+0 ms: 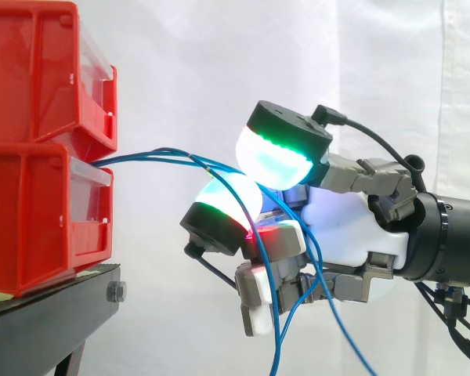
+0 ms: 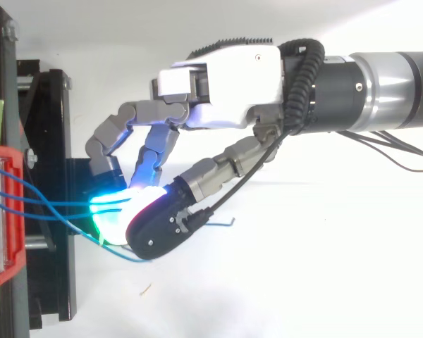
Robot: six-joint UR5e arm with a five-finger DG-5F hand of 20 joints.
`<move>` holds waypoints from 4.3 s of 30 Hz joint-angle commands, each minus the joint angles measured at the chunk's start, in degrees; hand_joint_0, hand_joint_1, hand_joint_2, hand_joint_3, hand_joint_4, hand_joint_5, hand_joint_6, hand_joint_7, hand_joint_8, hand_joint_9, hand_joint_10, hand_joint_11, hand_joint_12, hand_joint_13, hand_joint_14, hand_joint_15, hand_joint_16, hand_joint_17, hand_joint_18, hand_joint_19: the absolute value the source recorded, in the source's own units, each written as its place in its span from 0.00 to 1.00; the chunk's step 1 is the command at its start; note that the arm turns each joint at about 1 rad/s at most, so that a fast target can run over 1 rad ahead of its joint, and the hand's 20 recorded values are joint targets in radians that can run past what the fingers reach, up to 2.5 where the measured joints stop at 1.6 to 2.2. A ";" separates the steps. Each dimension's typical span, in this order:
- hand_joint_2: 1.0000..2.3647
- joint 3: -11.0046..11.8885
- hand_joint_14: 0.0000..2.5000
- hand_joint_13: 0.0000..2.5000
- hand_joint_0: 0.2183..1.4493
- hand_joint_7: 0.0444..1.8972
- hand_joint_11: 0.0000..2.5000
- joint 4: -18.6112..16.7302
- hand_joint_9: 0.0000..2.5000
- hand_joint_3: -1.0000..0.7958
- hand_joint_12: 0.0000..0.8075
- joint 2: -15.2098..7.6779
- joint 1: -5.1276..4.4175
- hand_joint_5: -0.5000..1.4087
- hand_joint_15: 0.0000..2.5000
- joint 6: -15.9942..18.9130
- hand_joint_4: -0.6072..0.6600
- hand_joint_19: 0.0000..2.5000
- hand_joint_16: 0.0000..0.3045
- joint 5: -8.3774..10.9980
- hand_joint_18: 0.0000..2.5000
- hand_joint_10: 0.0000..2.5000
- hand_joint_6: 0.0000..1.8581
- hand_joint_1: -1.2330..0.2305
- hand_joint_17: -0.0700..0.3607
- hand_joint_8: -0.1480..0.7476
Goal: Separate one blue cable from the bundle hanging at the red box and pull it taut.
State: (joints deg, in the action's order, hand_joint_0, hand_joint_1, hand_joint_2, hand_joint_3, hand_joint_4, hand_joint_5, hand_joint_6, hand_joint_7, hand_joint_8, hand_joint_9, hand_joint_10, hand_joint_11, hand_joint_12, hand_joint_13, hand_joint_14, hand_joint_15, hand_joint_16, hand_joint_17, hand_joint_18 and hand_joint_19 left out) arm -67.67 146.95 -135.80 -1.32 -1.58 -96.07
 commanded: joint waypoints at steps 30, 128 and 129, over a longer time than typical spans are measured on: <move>0.02 -0.44 0.01 0.40 0.39 0.55 0.43 -0.18 0.39 0.45 0.57 0.00 -0.09 0.15 0.25 -0.26 0.68 0.19 0.18 0.62 0.36 0.01 0.46 0.32 0.45 0.57; 0.01 -1.06 0.01 0.41 0.41 0.54 0.44 7.82 0.41 0.38 0.55 3.08 0.26 0.14 0.25 -7.47 0.56 0.20 0.17 0.80 0.38 0.01 0.47 0.36 0.44 0.57; 0.01 -1.06 0.01 0.42 0.41 0.54 0.44 8.00 0.41 0.37 0.55 3.17 0.18 0.14 0.25 -6.33 0.56 0.20 0.17 1.41 0.38 0.01 0.47 0.35 0.44 0.57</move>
State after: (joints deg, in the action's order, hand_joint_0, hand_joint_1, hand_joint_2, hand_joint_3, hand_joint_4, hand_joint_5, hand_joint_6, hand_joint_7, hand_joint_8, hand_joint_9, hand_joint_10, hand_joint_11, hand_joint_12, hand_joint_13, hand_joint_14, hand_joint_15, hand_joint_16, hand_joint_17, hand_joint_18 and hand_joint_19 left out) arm -68.73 154.36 -132.66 -0.89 -12.18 -95.94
